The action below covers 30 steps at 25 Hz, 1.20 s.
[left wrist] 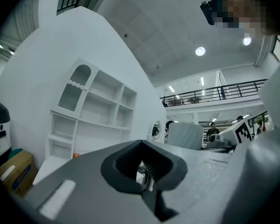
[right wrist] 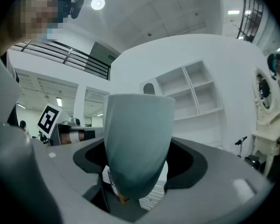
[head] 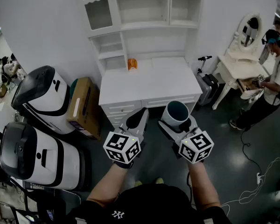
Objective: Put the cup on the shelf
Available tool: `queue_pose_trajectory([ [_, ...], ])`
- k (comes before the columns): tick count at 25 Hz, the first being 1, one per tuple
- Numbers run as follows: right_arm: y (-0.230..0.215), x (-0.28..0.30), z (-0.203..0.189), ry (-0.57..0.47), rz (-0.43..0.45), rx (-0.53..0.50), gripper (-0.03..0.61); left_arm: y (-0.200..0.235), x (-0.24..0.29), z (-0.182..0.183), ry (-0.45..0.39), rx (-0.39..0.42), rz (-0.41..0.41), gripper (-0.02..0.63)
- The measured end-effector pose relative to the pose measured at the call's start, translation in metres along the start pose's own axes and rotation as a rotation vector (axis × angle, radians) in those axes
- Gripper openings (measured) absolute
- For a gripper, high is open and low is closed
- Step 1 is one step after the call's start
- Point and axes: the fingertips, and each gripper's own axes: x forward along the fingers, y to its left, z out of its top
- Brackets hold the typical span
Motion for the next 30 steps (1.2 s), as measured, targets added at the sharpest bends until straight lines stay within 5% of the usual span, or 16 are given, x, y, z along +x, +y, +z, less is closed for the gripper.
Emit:
queue_pose_trajectory([
  [30,-0.048,-0.006,0.007,0.006,0.051,0.021,0.385,-0.016,0.042,-0.019,0.028,0.008,0.043,0.002],
])
